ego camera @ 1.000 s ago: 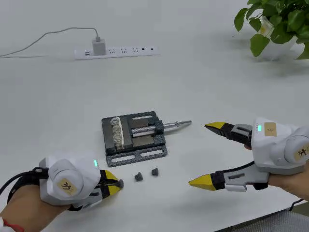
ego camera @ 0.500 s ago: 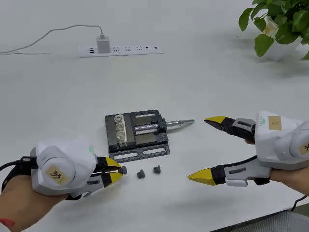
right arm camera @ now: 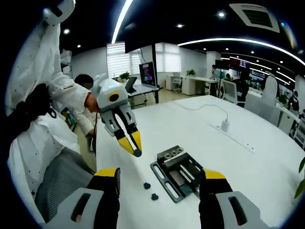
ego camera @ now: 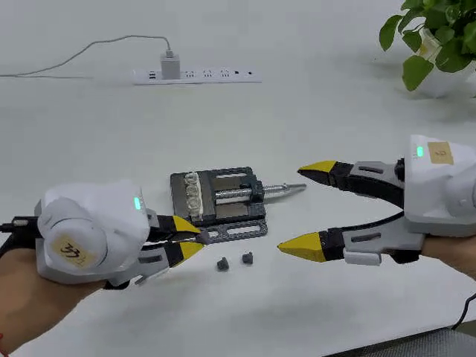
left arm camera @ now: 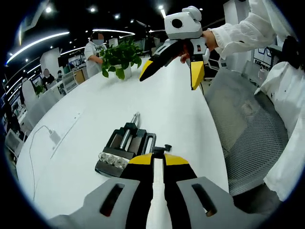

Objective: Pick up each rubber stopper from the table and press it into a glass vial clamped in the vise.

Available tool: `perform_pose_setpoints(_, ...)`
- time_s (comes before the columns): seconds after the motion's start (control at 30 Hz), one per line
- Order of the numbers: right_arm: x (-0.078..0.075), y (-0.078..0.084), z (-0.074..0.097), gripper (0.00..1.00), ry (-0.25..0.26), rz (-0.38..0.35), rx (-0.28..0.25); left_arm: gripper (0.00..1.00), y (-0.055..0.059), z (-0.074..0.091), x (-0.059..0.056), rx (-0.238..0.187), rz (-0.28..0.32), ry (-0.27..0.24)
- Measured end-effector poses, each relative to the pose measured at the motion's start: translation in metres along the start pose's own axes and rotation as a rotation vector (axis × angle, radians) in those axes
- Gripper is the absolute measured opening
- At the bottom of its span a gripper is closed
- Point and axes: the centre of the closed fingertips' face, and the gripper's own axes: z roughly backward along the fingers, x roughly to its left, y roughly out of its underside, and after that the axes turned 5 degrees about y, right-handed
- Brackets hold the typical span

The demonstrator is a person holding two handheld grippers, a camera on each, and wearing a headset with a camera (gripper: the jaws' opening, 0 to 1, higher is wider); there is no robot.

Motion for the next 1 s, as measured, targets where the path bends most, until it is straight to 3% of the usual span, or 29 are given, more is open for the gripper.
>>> perform_pose_setpoints(0.23,0.014,-0.016,-0.006,0.55,-0.054,0.009,0.013,0.03,-0.022,0.006,-0.001,-0.033,-0.022,-0.006)
perform_pose_setpoints(0.37,0.02,-0.017,-0.009,0.47,-0.08,0.019,0.03,0.03,-0.028,0.007,-0.003,-0.035,-0.032,-0.01)
perform_pose_setpoints(0.7,0.036,-0.025,-0.014,0.32,-0.15,0.021,0.013,0.03,-0.046,0.009,-0.012,-0.066,-0.053,0.003)
perform_pose_setpoints(1.0,0.047,-0.026,-0.02,0.2,-0.185,0.042,0.025,0.03,-0.057,0.008,-0.018,-0.088,-0.069,0.017)
